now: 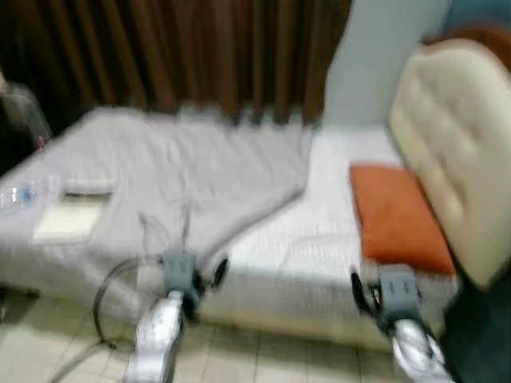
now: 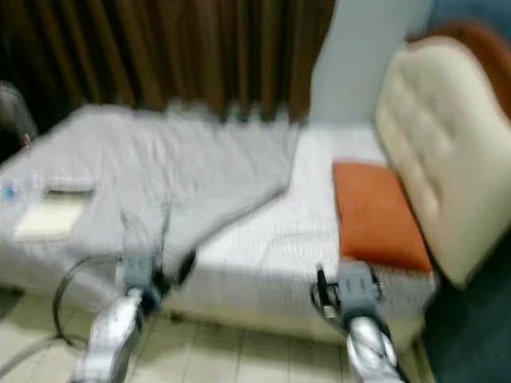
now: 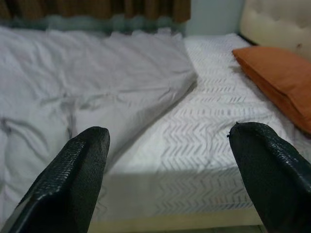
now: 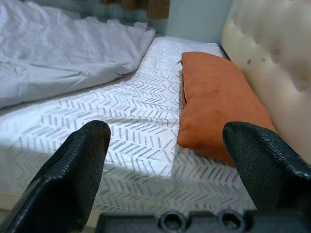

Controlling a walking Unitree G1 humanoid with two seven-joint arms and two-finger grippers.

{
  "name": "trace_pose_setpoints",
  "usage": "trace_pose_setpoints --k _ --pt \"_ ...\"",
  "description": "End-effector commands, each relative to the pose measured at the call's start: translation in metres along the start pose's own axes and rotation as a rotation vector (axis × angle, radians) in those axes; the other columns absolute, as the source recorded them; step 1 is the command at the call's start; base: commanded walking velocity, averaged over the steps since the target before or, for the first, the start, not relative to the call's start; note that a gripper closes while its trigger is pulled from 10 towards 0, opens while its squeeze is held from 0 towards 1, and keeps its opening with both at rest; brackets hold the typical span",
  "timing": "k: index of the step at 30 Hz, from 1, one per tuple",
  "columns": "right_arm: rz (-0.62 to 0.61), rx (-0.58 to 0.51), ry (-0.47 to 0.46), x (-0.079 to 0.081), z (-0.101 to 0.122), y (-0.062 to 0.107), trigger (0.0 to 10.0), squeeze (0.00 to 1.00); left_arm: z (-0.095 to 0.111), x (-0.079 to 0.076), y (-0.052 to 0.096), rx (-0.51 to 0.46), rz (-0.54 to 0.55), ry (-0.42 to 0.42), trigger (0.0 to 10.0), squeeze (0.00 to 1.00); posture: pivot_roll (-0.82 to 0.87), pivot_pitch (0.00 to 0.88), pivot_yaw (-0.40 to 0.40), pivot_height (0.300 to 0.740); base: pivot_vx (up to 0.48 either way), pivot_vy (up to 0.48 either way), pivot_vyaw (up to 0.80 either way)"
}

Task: Clean up the room

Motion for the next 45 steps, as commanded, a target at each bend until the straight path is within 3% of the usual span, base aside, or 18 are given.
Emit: trace_pose_setpoints --k 1,9,20,28,38,41,45 --pt "-0.013 0.000 0.015 -0.006 0.001 -0.006 10.0 0.00 0.011 -0.015 -0.007 -0.033 -0.048 0.006 10.0 0.00 -0.08 0.000 0.062 0.740 0.000 0.431 0.00" --pt "-0.003 0.000 0.018 -0.002 -0.004 -0.009 10.0 0.00 0.014 -0.008 -0.007 -0.026 -0.041 0.002 10.0 0.00 -0.06 0.000 0.062 0.740 0.000 0.435 0.00" --pt "0.020 -0.008 0.025 0.003 -0.003 -0.018 10.0 0.00 0.019 -0.009 -0.010 -0.037 -0.035 -0.009 10.0 0.00 -0.04 0.000 0.052 0.740 0.000 0.441 0.00" --pt "0.034 -0.048 0.014 0.008 0.008 -0.025 10.0 0.00 0.020 -0.009 -0.009 -0.050 0.004 0.001 10.0 0.00 -0.03 0.000 0.044 0.740 0.000 0.440 -0.80" --pt "0.078 -0.042 -0.015 0.016 0.006 -0.026 10.0 0.00 0.021 0.000 -0.003 -0.066 0.065 -0.014 10.0 0.00 -0.01 0.000 0.034 0.740 0.000 0.441 0.00" --pt "0.137 -0.076 -0.104 0.022 0.011 -0.017 10.0 0.00 0.025 0.004 0.009 -0.078 0.065 -0.057 10.0 0.00 0.00 0.000 0.031 0.740 0.000 0.437 0.00" --pt "0.206 -0.069 -0.106 0.024 -0.001 0.012 10.0 0.00 0.032 0.012 0.051 -0.120 0.078 -0.136 10.0 0.00 0.01 0.000 0.018 0.740 0.000 0.435 0.00"
Point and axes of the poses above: a point about 5 cm out from each wrist's last joint towards the gripper, its own y axis pointing back from the gripper into the wrist, its own z axis along the axis of the wrist's last joint, x = y × z, the point moved 4 cm from there along -y, pointing out of the wrist towards the gripper, and after that the axes turned 12 degrees about y, right-handed, at the moved point
